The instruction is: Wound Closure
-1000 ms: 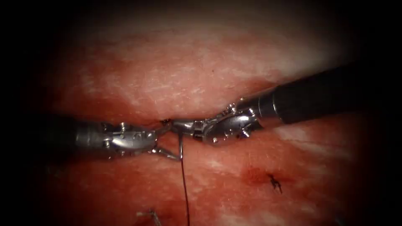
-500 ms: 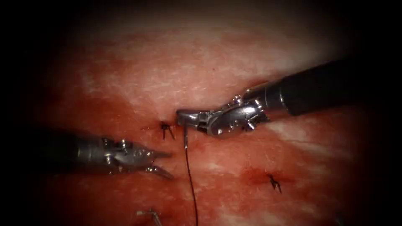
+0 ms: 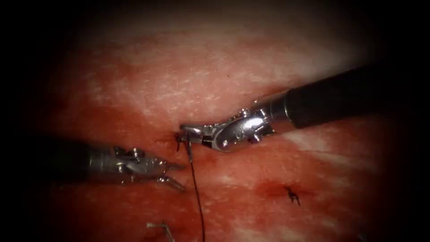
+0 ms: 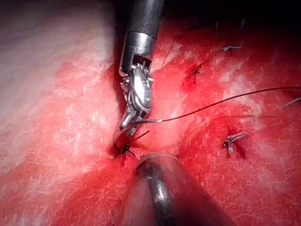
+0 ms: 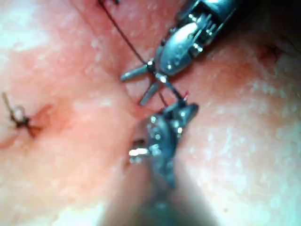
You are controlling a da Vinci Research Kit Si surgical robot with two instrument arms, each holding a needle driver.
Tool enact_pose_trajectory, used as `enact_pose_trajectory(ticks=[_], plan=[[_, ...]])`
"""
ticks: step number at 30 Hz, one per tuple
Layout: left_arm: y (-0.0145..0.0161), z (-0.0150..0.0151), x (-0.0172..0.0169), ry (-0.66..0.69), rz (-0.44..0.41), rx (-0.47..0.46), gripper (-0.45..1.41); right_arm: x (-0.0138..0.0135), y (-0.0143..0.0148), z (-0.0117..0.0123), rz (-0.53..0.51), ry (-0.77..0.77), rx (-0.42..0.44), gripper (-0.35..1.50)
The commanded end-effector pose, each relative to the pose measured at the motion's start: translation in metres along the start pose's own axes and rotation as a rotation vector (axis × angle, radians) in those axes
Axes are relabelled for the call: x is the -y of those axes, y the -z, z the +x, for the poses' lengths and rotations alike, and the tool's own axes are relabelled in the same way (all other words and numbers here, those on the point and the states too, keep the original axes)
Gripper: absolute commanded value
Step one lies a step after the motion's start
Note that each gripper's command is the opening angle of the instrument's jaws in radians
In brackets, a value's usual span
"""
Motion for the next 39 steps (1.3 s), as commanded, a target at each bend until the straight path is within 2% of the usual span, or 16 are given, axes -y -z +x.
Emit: enact_pose_trajectory(ticks=[1,5,10,13,17,22,30,39], plan=[[-0.0007,-0.0003,-0.0005,0.004,-0.003,0.002,0.32,0.0004,0.0003,-0.0003,0.0,-0.002,0.006,-0.35],[-0.0003,0.0001,-0.0009,0.007,-0.006,0.002,0.34,0.0001,0.002,-0.0009,-0.007,-0.014,0.033,-0.35],[-0.0001,0.0003,-0.0011,0.008,-0.007,0.002,0.34,-0.0003,0.0006,-0.0005,-0.008,-0.032,0.045,-0.35],[-0.0001,0.0003,-0.0012,0.008,-0.008,0.002,0.36,-0.0009,0.0009,-0.0006,-0.002,-0.036,0.047,-0.35],[0.0002,0.0005,-0.0013,0.009,-0.013,0.002,0.36,-0.0004,0.0019,-0.0012,0.0,-0.035,0.051,-0.35],[0.0001,0.0006,-0.0015,0.01,-0.013,0.002,0.36,-0.0003,0.0011,-0.0005,0.003,-0.043,0.056,-0.35],[0.0002,0.0006,-0.0016,0.009,-0.014,0.002,0.36,-0.0012,-0.0005,0.0,0.072,-0.231,0.095,-0.35],[0.0002,0.0007,-0.0017,0.009,-0.015,0.002,0.36,-0.0003,-0.0005,-0.0004,0.101,-0.412,0.127,-0.35]])
